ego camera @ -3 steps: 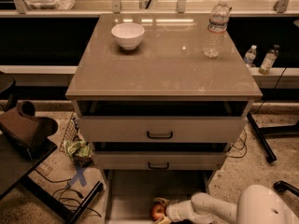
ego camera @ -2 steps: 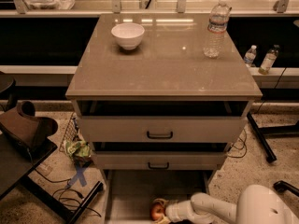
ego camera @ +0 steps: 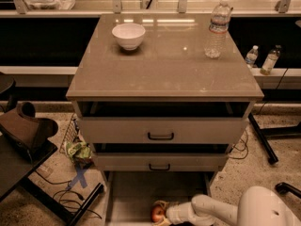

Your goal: Pick apple from bottom drawer and place on counter

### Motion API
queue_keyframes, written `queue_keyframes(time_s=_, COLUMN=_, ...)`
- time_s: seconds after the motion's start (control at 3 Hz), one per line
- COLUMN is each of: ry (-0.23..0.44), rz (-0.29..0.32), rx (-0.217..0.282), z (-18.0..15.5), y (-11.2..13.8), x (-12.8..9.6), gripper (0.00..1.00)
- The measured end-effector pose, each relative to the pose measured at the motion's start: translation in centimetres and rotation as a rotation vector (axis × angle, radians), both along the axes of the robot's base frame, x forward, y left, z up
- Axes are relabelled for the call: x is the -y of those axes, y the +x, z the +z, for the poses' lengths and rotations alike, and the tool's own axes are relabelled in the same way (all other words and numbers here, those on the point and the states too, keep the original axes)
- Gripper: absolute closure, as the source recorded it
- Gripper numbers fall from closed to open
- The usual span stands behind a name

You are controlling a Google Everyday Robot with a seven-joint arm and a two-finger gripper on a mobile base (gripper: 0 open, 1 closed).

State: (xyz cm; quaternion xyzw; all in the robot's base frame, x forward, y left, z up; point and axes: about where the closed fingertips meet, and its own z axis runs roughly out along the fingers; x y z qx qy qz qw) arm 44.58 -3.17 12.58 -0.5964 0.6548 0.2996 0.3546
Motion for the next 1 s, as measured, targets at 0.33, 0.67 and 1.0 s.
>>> queue_keyframes(time_s=0.33, ry=0.000, rz=0.000, rx=0.000, z=0.01, y=0.00, x=-0.01, gripper=1.00)
queue_keyframes(time_s=0.67, ry=0.000, rz=0.000, rx=0.000, z=0.07, y=-0.01, x=-0.01, gripper=1.00)
queue_keyframes(time_s=1.0, ry=0.000, rz=0.000, rx=0.000, z=0.08, y=-0.01, x=-0.01, gripper=1.00)
